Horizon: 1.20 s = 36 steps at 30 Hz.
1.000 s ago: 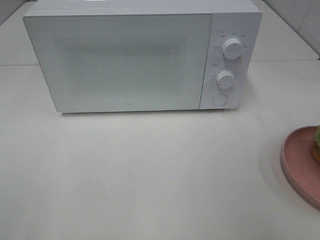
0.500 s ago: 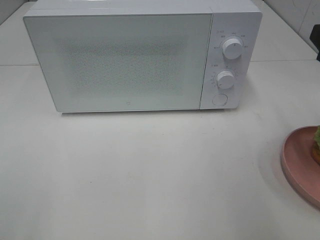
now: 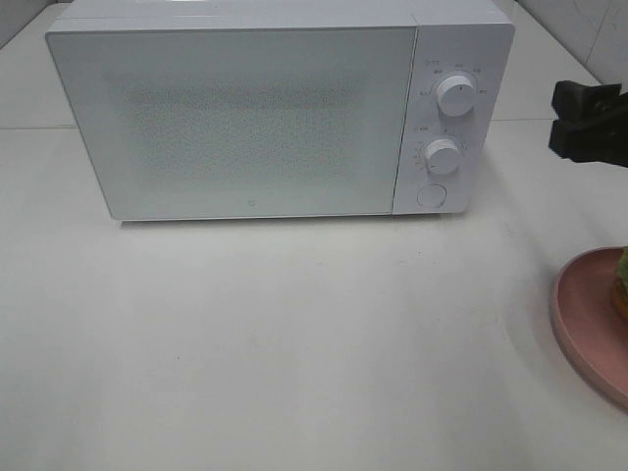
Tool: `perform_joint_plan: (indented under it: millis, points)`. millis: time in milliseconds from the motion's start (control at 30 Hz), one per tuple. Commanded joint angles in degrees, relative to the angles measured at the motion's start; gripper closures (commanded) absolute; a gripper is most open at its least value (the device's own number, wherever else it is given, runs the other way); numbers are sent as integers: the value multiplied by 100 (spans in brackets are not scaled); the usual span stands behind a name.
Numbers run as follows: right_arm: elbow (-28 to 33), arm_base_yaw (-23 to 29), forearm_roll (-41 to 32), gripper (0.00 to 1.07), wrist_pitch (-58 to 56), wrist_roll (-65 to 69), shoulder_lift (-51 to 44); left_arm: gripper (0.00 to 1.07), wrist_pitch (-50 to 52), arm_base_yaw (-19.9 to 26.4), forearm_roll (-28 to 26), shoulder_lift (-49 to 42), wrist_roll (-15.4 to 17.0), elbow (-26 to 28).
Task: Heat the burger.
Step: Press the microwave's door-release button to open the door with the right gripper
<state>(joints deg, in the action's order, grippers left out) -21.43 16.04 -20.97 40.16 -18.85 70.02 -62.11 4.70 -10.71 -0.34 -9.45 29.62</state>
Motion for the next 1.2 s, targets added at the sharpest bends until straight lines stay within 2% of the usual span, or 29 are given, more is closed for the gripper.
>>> perform_joint_plan:
  millis: [33,67,133,167,233,333,433,500,900,1200]
  points:
    - [-6,470,-791,33,561,-630,223,9,80,6,-6,-115,0,0]
    - [-6,470,-791,33,561,-630,223,9,80,6,-6,-115,0,0]
    - [-6,894,-1089,33,945,-705,441,9,80,6,-6,-115,0,0]
    - [-6,894,-1089,33,945,-705,441,9,80,6,-6,-115,0,0]
    - [-6,1312,-1163,33,1266,-653,756,9,80,6,-6,-115,0,0]
    - [-6,1610,-1318,33,1409,-521,1031,9,80,6,-6,-115,0,0]
    - [-6,1673,-1364,33,1444,-476,1112,9,80,6,-6,-115,0,0]
    - [-6,1931,-1375,33,1616,-143,1513,9,80,6,-6,-115,0,0]
    - [-6,2097,-1369,33,1765,814,2447,9,80,6,-6,-115,0,0]
    - [-6,2097,-1375,34,2555,1071,3214,9,80,6,-6,-115,0,0]
